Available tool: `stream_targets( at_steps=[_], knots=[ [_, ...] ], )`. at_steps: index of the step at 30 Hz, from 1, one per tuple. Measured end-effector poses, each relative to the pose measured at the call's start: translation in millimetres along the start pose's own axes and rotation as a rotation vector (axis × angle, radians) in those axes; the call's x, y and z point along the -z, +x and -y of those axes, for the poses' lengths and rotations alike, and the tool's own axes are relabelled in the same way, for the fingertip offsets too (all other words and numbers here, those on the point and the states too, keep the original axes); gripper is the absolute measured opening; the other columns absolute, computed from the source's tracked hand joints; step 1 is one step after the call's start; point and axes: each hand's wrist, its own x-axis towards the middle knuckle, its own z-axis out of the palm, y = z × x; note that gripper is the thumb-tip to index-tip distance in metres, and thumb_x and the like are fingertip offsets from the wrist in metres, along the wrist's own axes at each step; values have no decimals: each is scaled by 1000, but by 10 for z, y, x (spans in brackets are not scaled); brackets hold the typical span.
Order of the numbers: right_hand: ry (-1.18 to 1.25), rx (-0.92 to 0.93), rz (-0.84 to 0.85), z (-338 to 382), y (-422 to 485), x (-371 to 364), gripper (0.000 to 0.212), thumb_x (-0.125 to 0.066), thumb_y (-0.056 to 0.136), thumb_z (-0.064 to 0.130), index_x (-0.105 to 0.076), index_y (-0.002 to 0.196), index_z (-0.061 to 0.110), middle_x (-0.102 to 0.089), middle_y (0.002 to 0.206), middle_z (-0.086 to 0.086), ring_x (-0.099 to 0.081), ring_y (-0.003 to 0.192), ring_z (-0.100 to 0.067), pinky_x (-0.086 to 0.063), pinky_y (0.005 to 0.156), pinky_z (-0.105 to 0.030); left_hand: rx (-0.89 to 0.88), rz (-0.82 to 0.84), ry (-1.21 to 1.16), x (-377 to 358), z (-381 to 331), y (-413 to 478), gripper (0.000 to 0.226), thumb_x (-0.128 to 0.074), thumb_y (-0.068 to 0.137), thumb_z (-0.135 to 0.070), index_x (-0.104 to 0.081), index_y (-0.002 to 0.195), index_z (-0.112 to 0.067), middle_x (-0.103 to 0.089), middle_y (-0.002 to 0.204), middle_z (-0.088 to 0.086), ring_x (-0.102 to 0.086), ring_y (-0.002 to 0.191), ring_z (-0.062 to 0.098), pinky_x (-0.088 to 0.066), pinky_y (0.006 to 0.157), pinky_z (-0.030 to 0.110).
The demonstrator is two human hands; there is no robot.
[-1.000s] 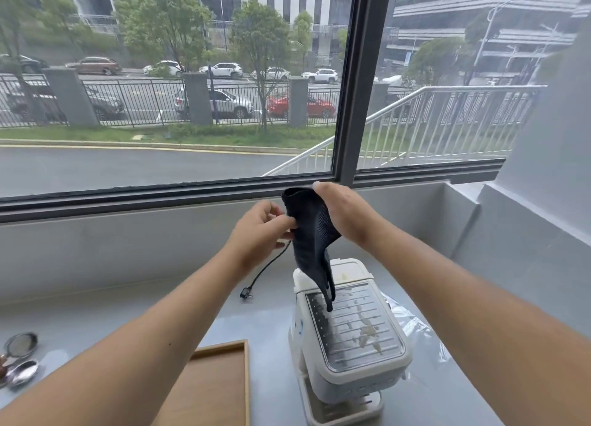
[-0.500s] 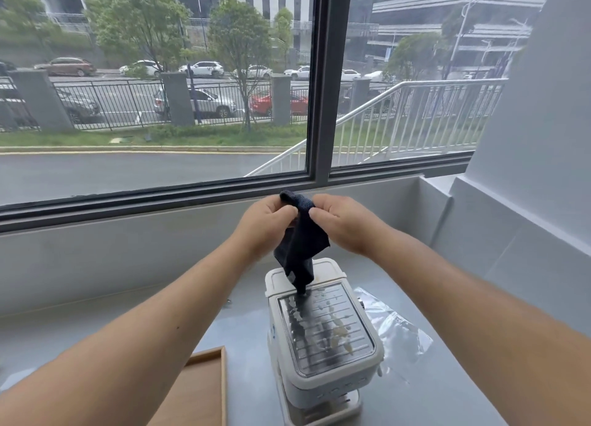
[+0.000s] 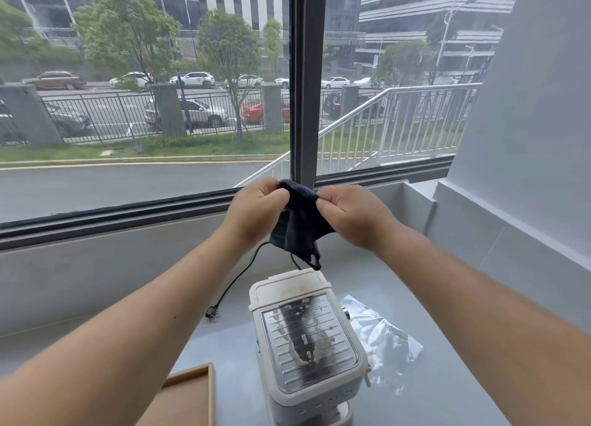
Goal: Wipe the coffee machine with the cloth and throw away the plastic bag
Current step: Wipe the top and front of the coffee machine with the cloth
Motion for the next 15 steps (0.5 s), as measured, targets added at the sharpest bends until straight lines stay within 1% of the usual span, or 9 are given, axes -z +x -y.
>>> stream_targets(
  at_steps=[2,4,6,7,8,9,12,13,15],
  knots=[
    [-46,-8,-80,-51,20,45,30,-43,93,29,-41,66,15,-49,58,-2,-44,58,-23,-35,53,-41,-49,-72,179,80,-6,20,27,-49,74,-31,-61,77,-6,-59,64,3,-50,64,19,-42,63,38],
    [-49,-23,-130,-103,16,15,32,-44,93,28,-37,64,17,-44,56,1,-39,55,-19,-30,51,-38,-89,-81,365,129,42,-50,23,-49,75,-35,-51,71,-13,-46,53,-9,-39,56,17,-33,56,35],
    [-42,-9,-128,-136,-14,-90,33,-45,93,29,-35,62,19,-42,56,2,-37,55,-17,-28,51,-36,-95,-6,455,129,154,-159,19,-48,76,-38,-53,71,-20,-56,57,-13,-49,58,17,-43,56,36],
    [-45,9,-104,-157,-35,-170,34,-45,93,29,-35,62,18,-42,58,1,-39,58,-18,-29,53,-36,-88,59,492,115,241,-211,21,-48,76,-41,-61,77,-23,-66,68,-14,-59,69,17,-53,64,40],
    [-61,24,-66,-178,-63,-258,35,-46,93,29,-37,63,16,-44,61,0,-42,63,-21,-32,57,-38,-82,131,546,98,337,-265,28,-49,78,-46,-67,88,-27,-72,85,-14,-65,86,17,-57,77,42],
    [-90,33,-21,-204,-97,-355,35,-47,95,29,-40,64,14,-46,65,-2,-44,69,-23,-36,62,-39,-77,196,621,81,455,-318,37,-49,79,-54,-68,101,-31,-73,105,-13,-64,104,17,-55,90,42],
    [-147,15,85,-292,-225,-660,32,-51,98,29,-51,71,10,-52,74,-2,-49,78,-27,-43,73,-42,-29,316,820,38,884,-510,76,-53,76,-79,-54,140,-38,-51,155,-13,-44,142,17,-40,115,41],
    [-143,-9,112,-311,-271,-753,29,-52,98,30,-55,75,11,-55,77,-2,-51,81,-28,-44,74,-41,-6,340,843,21,1034,-582,89,-53,72,-85,-46,148,-40,-40,165,-13,-38,148,16,-35,119,41],
    [-118,-64,170,-335,-354,-926,24,-53,98,32,-60,82,14,-60,84,-2,-55,87,-29,-44,76,-39,46,381,855,-12,1332,-716,112,-54,62,-95,-33,158,-41,-23,174,-12,-29,155,16,-29,126,44]
  ],
)
